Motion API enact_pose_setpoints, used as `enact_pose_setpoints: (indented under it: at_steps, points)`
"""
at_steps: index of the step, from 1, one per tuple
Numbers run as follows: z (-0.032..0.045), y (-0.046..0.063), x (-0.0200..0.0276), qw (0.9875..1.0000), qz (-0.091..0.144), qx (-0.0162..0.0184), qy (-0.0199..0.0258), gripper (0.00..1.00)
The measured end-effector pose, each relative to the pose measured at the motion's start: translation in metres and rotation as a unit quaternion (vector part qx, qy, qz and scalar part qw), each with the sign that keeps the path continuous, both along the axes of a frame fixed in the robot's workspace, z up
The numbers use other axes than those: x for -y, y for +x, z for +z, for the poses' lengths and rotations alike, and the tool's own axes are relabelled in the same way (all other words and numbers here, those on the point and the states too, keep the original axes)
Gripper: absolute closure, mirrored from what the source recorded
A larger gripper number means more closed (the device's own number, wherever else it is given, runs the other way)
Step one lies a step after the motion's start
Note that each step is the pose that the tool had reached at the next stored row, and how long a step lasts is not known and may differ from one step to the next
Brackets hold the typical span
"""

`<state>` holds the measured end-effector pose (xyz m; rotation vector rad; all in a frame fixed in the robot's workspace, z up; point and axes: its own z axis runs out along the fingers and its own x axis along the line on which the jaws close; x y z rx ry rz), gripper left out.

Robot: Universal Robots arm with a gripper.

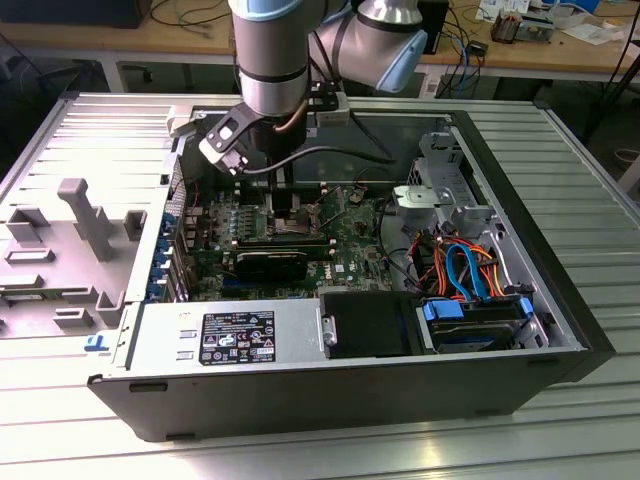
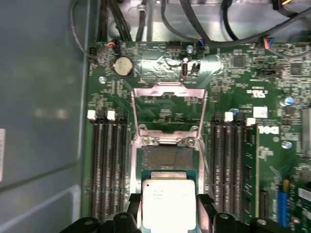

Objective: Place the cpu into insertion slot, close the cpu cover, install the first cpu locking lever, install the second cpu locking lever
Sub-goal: 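Place the cpu into insertion slot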

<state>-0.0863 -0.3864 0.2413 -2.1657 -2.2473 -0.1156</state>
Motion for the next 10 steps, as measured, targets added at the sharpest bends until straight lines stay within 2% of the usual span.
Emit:
enact_pose_setpoints:
  at_steps: [6,10]
  points:
    - [-0.004,0.0041,0.0001,1.0,0.0,-0.0005,-0.0002,0.46]
    - [-0.0094,0.0062,0.0001,1.0,0.0,-0.0016,-0.0004,0.46]
